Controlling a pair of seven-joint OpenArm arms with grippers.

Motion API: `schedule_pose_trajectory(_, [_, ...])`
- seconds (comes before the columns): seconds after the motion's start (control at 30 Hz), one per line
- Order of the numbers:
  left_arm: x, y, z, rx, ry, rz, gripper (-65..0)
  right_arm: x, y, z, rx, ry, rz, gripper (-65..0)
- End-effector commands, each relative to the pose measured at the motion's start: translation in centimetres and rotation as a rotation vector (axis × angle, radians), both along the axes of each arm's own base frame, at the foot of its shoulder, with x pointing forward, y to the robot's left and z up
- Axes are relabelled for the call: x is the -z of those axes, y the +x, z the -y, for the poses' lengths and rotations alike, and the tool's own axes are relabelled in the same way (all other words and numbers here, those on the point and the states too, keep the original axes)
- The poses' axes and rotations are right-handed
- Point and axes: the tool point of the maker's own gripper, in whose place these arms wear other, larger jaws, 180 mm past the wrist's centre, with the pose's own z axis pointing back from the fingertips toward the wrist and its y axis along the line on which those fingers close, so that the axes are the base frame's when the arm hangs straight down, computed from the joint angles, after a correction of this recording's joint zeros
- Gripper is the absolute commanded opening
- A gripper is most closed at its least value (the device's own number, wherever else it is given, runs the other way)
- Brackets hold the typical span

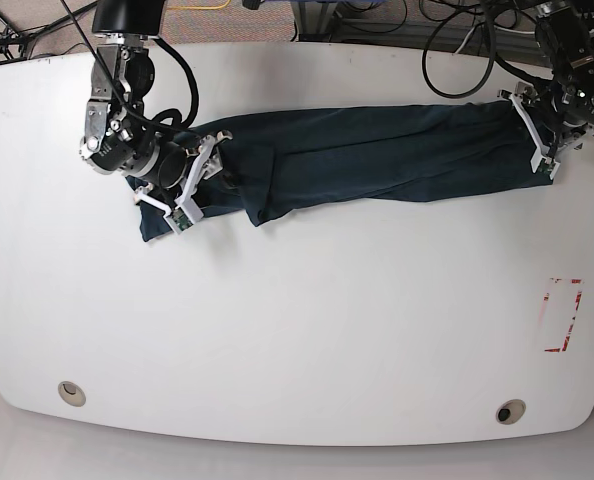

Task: Fold the T-shirt properly
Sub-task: 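Fold the grasped flap up onto the strip with the right gripper, then release the flap and press the strip end with the right gripper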

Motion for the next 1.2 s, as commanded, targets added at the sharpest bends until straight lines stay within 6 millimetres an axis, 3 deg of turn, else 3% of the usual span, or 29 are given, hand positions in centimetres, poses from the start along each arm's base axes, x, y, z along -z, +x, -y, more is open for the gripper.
schedule_pose_trajectory(0.0, [-0.7, 0.5, -0.5, 0.006, 0.019, 0.019, -32.4, -0.3, -0.5, -0.6, -0.022, 0.016, 0.018, -30.4])
schedule_pose_trajectory(0.2, [-0.8, 0.5, -0.6, 0.007, 0.022, 0.019, -32.4, 0.5, -3.2, -1.4, -0.057, 0.009, -0.02, -30.6])
schedule_pose_trajectory(0.47, [-0.8, 0.5, -0.5, 0.007, 0.02, 0.019, -32.4, -0.3, -6.7, -2.8, -0.158, -0.022, -0.016, -30.6])
schedule_pose_trajectory(0.87, [-0.8, 0.5, -0.6, 0.007, 0.023, 0.019, -32.4, 0.4, -9.7, -3.7, -0.309, -0.073, -0.055, -30.6])
schedule_pose_trajectory(1.0, [-0.8, 0.5, -0.7, 0.006, 0.024, 0.019, -32.4, -0.8, -9.2, -3.6, -0.318, -0.059, -0.021, -30.6])
schedule_pose_trajectory(1.17, [-0.8, 0.5, -0.7, 0.006, 0.024, 0.019, -32.4, -4.3, -4.7, -1.3, -0.147, 0.051, 0.087, -30.8])
